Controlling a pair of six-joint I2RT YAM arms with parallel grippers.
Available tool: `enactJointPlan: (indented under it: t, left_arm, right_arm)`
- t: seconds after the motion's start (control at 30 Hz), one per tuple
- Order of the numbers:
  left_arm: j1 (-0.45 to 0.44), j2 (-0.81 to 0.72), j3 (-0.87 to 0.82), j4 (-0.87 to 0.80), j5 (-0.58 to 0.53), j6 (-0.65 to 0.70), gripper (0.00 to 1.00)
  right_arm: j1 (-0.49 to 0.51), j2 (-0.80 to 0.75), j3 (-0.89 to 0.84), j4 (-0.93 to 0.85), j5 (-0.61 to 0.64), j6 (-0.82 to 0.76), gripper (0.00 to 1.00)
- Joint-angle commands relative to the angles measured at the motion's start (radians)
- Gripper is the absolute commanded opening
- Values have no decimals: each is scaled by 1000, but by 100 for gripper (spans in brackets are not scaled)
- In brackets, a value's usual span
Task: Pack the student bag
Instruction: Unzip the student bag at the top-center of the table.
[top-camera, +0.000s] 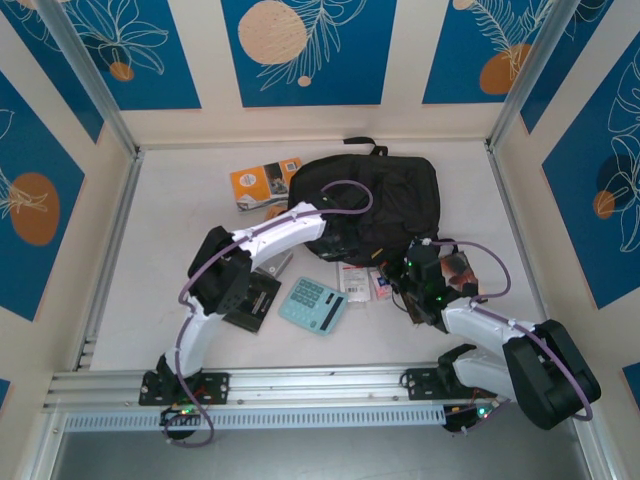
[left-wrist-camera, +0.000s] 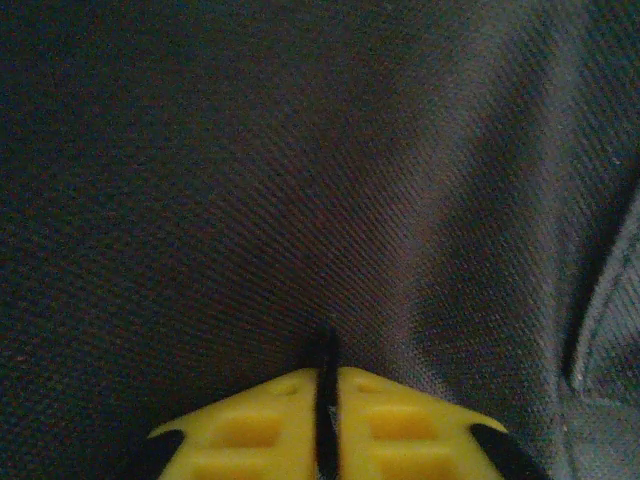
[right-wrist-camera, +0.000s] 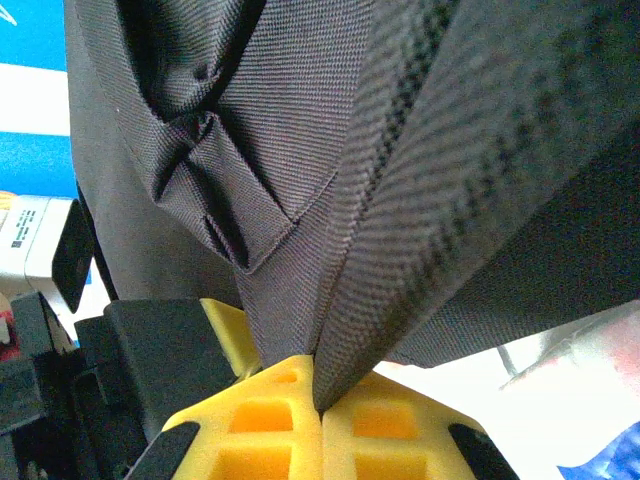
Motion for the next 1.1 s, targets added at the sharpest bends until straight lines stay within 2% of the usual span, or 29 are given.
enactJointPlan:
  t: [0.0, 0.2, 0.37, 0.47, 0.87, 1.07]
  left_arm:
    - [10, 21, 13, -16, -51, 22, 0]
    - [12, -55, 16, -19, -123, 68, 0]
    - [16, -161, -12, -33, -254, 142, 0]
    - [32, -210, -47, -28, -296, 176, 0]
    - [162, -360, -197, 38, -325, 242, 0]
    - [171, -395, -167, 71, -358, 362, 0]
  right_arm:
    - [21, -18, 4, 13, -48, -41, 0]
    - [3, -38, 41, -106, -26, -65, 0]
    - [-57, -51, 71, -203, -38, -72, 0]
    - [-95, -48, 94, -243, -62, -88, 0]
    - [-251, 33, 238, -383, -148, -155, 0]
    - [-308, 142, 383, -504, -204, -210, 0]
